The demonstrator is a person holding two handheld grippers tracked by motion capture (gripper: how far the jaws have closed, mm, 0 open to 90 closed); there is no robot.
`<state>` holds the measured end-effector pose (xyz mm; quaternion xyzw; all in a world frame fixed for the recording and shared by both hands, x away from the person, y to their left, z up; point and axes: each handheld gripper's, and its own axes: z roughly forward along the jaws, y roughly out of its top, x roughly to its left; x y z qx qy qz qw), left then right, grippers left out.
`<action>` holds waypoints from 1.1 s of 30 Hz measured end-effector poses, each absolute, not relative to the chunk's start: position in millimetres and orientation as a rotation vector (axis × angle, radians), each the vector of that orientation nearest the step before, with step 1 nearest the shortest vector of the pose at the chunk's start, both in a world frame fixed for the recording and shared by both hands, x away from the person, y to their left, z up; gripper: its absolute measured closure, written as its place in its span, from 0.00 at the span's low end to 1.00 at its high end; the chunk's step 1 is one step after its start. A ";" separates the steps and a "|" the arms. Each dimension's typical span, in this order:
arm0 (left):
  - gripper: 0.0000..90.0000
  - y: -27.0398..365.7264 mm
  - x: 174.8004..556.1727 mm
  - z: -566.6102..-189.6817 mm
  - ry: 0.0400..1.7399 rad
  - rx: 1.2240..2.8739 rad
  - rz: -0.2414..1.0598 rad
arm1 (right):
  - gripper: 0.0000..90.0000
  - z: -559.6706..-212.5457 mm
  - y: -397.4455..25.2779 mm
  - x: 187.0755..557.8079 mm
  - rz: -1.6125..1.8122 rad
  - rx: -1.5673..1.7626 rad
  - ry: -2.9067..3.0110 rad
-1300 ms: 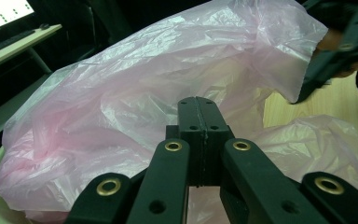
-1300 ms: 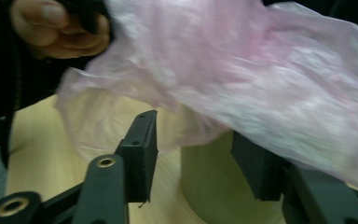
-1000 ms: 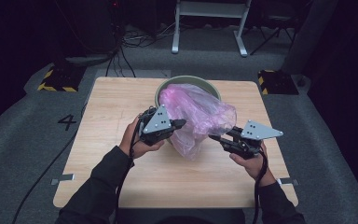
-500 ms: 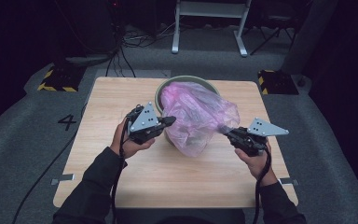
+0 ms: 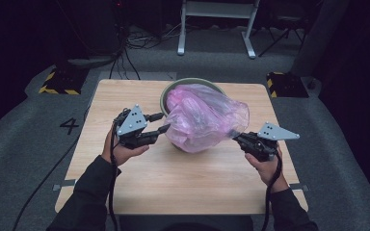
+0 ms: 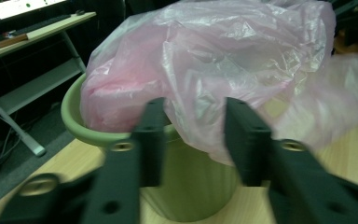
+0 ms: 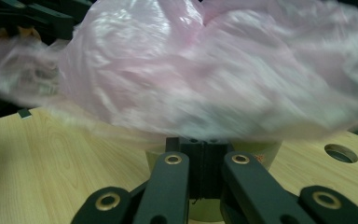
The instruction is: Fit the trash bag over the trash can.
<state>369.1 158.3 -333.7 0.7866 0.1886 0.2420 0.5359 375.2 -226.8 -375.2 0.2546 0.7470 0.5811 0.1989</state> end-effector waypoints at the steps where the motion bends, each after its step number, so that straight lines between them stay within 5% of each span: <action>1: 0.33 153.1 364.1 -330.8 0.435 1.883 0.562 | 1.00 -374.8 -224.7 374.6 1.617 0.703 2.093; 11: 0.20 102.6 332.3 -316.4 0.257 1.950 0.578 | 1.00 -370.4 -218.8 371.9 1.581 0.682 2.087; 15: 0.20 76.5 330.0 -319.8 0.237 2.017 0.696 | 1.00 -369.8 -217.3 371.5 1.581 0.671 2.092; 18: 0.33 65.9 339.2 -321.5 0.307 2.019 0.795 | 1.00 -370.0 -217.0 370.4 1.579 0.665 2.100; 19: 0.47 65.2 341.6 -321.1 0.321 2.015 0.810 | 1.00 -370.2 -217.2 369.8 1.579 0.661 2.107; 20: 0.47 64.6 344.6 -320.6 0.342 2.002 0.835 | 1.00 -370.2 -217.2 369.8 1.579 0.661 2.107; 26: 0.81 64.1 359.6 -318.7 0.327 2.023 0.812 | 1.00 -370.9 -217.8 369.8 1.581 0.656 2.110; 33: 1.00 74.7 372.1 -317.4 0.334 2.029 0.796 | 1.00 -373.6 -219.3 373.1 1.567 0.666 2.118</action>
